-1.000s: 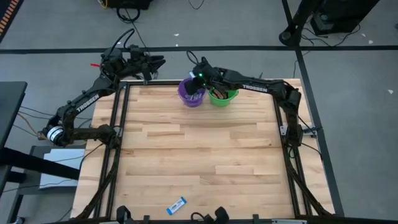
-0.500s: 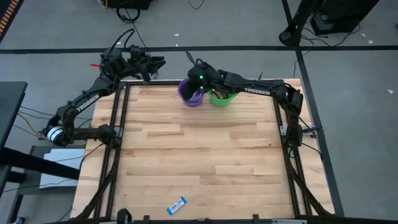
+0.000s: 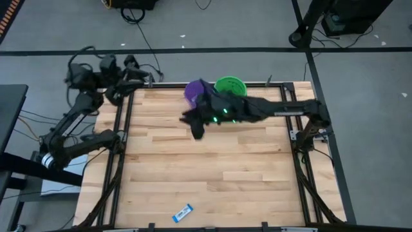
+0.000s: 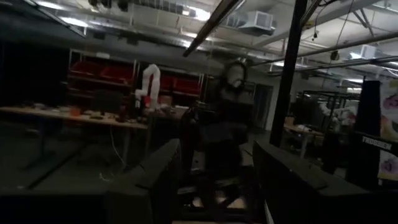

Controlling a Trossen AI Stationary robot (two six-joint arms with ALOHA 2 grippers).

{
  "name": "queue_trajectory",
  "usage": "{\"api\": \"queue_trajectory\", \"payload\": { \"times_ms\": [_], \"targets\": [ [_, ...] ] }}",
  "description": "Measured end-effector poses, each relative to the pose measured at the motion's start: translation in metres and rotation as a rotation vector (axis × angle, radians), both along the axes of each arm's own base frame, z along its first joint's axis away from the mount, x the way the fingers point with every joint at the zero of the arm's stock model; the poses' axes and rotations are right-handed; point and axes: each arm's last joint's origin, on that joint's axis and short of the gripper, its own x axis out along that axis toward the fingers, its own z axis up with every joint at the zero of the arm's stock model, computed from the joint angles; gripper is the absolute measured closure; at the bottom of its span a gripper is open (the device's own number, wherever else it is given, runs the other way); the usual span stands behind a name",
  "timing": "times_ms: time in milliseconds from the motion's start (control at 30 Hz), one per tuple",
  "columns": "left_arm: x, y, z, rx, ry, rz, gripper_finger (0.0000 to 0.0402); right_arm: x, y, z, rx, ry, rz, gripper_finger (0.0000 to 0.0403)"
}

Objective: Sort candy by brand, put in halloween buckets
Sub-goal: Put the white chocolate bar into the purple bucket

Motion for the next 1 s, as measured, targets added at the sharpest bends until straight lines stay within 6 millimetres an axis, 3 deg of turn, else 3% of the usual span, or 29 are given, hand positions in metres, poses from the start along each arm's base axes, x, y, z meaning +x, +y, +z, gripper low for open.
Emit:
{"api": "queue_trajectory", "payload": {
  "times_ms": [133, 267, 433, 667, 767, 833, 1000],
  "targets": [
    [-0.014, -0.02, 0.003, -0.042, -0.011, 0.044, 0.0199, -0.01, 0.044, 0.012, 0.028, -0.041, 0.093, 0.0257],
    [-0.029, -0.041, -0.005, -0.176, 0.046, 0.109, 0.0199, -0.015, 0.072, 0.016, -0.007, -0.076, 0.088, 0.0257],
    [-0.061, -0.087, -0.028, -0.373, 0.121, 0.199, 0.0199, -0.02, 0.088, 0.02, -0.116, -0.101, -0.006, 0.0257],
    [-0.119, -0.162, -0.071, -0.489, 0.024, 0.409, 0.0199, -0.023, 0.099, 0.021, -0.153, -0.106, -0.032, 0.0257],
    [-0.123, -0.172, -0.074, -0.561, 0.131, 0.451, 0.0199, -0.024, 0.103, 0.022, -0.123, -0.119, -0.026, 0.0257],
    [-0.123, -0.177, -0.066, -0.486, 0.149, 0.467, 0.0199, -0.024, 0.105, 0.023, -0.076, -0.14, -0.03, 0.0257],
    [-0.108, -0.173, -0.072, -0.476, 0.204, 0.495, 0.0199, -0.024, 0.104, 0.023, -0.064, -0.142, -0.068, 0.0257]
  ]
}}
